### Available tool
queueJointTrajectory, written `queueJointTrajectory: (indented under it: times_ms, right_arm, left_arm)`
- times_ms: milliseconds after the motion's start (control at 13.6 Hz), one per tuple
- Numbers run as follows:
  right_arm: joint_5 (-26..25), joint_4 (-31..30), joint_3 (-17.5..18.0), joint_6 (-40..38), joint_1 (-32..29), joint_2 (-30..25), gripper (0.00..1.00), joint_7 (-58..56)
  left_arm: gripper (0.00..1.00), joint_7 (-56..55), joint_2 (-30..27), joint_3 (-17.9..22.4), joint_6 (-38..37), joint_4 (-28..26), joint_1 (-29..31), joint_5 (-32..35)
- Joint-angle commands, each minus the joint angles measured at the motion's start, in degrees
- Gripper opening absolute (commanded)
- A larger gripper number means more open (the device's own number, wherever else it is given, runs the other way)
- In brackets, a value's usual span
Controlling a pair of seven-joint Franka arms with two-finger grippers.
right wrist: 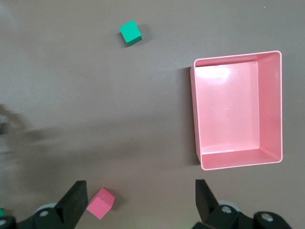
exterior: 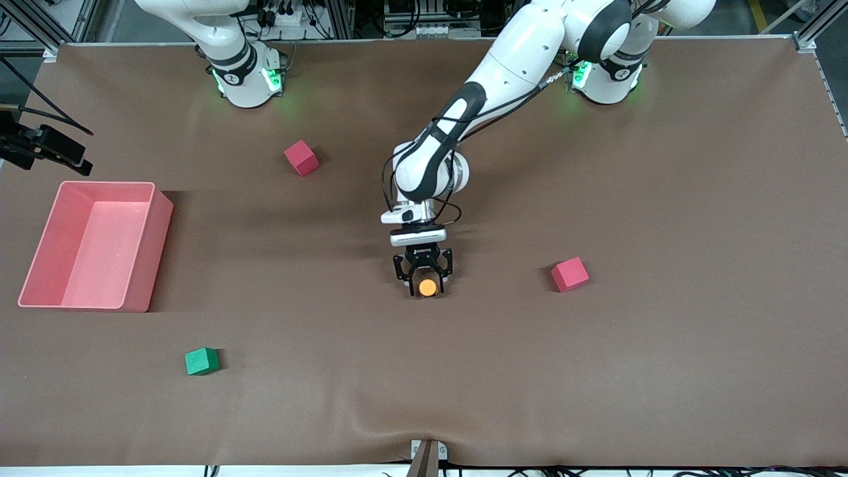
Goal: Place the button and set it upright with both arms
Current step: 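Lower the upright button onto the table with the left gripper, then open the left gripper and lift it off the button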
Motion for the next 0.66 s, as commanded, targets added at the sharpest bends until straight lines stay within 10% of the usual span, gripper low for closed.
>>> queueJointTrajectory:
  times_ms: [0, 590]
  right_arm:
    - [1.00, 0.40, 0.11, -0.68, -0.43, -0.23, 1.00, -0.38]
    - [0.91, 0.40, 0.11, -0.59, -0.34, -0.23, 1.00, -0.47]
  left_arm:
    - [1.00, -3.95, 2.05, -2.99, 0.41, 4.50, 0.64, -0.71]
    - [1.00, 6.56, -4.27, -9.33, 0.24, 4.41, 1.17, -28.89]
